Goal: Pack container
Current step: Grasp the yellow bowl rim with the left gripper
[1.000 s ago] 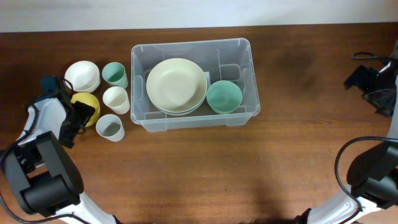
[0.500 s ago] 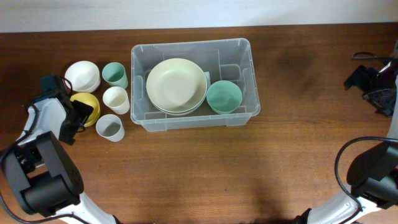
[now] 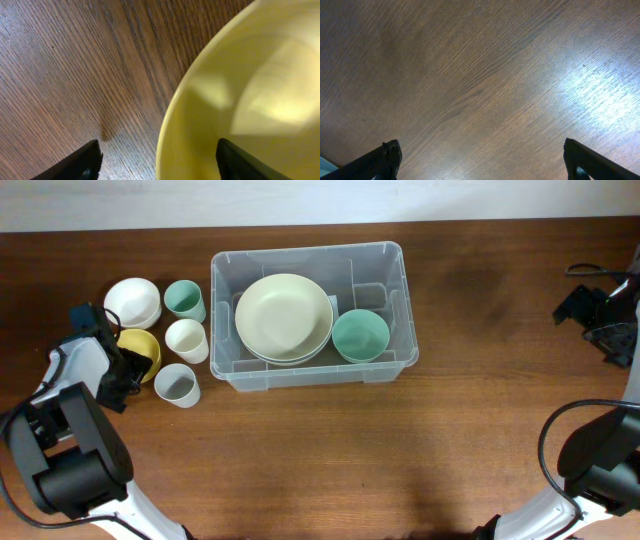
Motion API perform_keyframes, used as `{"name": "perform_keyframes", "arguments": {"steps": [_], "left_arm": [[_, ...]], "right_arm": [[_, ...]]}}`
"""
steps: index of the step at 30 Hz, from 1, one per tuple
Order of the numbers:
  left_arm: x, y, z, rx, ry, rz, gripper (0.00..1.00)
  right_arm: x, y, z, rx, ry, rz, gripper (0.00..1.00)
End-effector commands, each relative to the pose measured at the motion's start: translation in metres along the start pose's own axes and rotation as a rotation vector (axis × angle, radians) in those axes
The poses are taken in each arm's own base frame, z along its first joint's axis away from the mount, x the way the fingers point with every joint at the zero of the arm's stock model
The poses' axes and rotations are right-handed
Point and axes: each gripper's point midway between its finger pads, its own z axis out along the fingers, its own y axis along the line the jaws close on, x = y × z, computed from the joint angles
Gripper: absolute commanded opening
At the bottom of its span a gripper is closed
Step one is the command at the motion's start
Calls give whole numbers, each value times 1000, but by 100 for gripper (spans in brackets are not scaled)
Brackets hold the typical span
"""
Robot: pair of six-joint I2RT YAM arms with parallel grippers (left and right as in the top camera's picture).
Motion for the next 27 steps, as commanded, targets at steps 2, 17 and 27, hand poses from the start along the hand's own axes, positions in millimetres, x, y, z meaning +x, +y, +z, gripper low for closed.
{"name": "perform_keyframes", "arguments": {"steps": [2,17,27], "left_arm": [[1,1,4,-1,10,-6,70],[-20,25,3,-18,11,-84,11],[-34,40,-5,-32,16,-101,1]], "right_arm": [[0,-2,-4,-1,-9,-3,99],[0,-2,-4,-1,-9,-3,99],[0,-2,-4,-1,-9,-3,99]]}}
